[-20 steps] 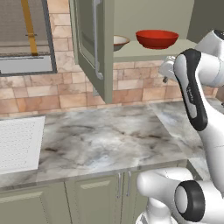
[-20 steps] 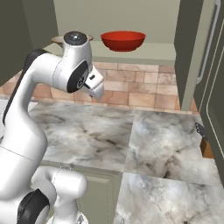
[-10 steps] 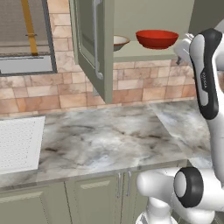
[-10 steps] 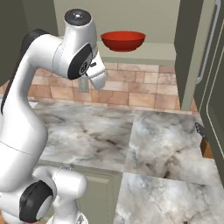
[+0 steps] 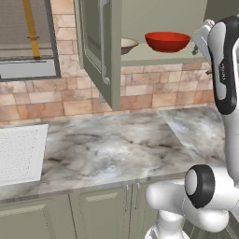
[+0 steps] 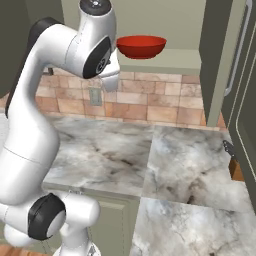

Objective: Pick up the bowls from the cabinet and place each bowl in front of a stool on the dining counter.

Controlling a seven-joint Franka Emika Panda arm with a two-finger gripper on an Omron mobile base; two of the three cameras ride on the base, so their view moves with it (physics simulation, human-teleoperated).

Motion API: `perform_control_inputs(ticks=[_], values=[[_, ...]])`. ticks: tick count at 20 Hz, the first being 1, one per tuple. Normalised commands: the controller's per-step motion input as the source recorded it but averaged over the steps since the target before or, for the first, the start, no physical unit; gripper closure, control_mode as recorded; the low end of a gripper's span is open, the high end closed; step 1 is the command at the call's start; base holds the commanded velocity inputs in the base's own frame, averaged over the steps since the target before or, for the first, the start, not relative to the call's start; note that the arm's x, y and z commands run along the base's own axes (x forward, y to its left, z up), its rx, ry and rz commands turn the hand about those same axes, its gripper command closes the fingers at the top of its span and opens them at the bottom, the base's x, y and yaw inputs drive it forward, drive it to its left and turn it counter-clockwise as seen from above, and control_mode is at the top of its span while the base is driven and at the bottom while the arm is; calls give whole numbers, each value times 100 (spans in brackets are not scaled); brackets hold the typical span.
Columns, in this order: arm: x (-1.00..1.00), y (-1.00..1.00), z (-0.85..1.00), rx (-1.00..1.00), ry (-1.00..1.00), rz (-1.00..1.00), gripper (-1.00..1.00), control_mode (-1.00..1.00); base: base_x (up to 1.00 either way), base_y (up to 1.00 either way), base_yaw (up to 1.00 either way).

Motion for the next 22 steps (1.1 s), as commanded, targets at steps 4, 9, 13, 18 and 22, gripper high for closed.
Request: perform_control_inputs(ticks=[4, 9, 13, 18, 22], values=[[84, 0, 0, 13, -13, -3, -100, -100, 0, 0, 0], [82, -4, 8, 13, -3, 0, -100, -100, 0, 0, 0], [70, -11, 4, 6, 0, 0, -100, -100, 0, 0, 0], [49, -6, 3, 0, -5, 0, -100, -100, 0, 0, 0], [54, 0, 14, 0, -3, -2, -100, -100, 0, 0, 0]])
